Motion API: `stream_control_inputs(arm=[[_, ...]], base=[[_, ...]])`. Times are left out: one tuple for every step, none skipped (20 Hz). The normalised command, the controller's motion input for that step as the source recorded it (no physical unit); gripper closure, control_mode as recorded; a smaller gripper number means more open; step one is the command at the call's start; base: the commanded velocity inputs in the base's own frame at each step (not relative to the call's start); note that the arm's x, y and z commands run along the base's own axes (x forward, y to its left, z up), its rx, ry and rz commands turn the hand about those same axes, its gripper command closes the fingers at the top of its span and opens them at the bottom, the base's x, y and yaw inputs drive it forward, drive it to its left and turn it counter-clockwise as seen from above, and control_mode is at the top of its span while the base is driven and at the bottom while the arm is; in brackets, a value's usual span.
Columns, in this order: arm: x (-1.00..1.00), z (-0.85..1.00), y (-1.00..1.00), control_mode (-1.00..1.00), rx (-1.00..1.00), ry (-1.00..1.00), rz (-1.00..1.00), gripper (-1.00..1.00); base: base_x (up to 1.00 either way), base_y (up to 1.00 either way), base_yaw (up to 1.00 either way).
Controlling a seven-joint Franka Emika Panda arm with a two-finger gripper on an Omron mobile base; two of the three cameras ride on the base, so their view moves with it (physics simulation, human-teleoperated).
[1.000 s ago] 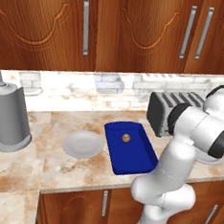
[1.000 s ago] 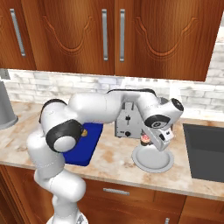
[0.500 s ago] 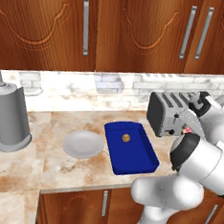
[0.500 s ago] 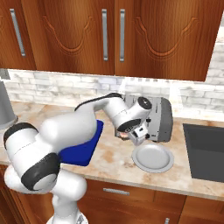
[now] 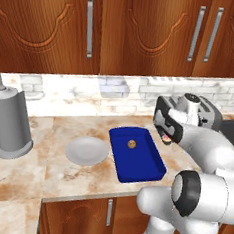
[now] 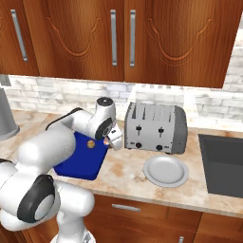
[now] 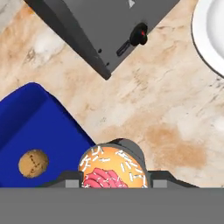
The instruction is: Move the dessert items from the plates to the tray.
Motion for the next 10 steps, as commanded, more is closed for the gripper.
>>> stream_control_inputs(arm=[[0.00,-0.18,1.00,-1.00,0.00,0.26,0.00,1.00],[0.00,-0.19,1.00,-1.00,0.00,0.31,0.01,1.00],[0.00,-0.22,0.87,-1.00,0.00,0.30,0.07,1.00],[-0.03,-0.21,0.74,-1.00,0.00,0.33,0.11,1.00],[-0.10,-0.21,0.61,-1.00,0.04,0.32,0.13,1.00],[-0.07,-0.19,0.55,-1.00,0.07,0.34,0.15,1.00],[0.00,-0.14,0.36,-1.00,0.13,0.36,0.18,1.00],[0.00,-0.05,0.30,-1.00,0.18,0.37,0.19,1.00],[0.00,0.00,0.29,-1.00,0.20,0.28,0.17,1.00],[0.00,0.00,0.11,-1.00,0.15,0.09,0.10,1.00]], base=[[0.00,0.00,0.00],[0.00,0.00,0.00],[0.00,0.00,0.00],[0.00,0.00,0.00],[0.00,0.00,0.00],[0.00,0.00,0.00],[0.00,0.00,0.00],[0.00,0.00,0.00],[0.00,0.00,0.00],[0.00,0.00,0.00]])
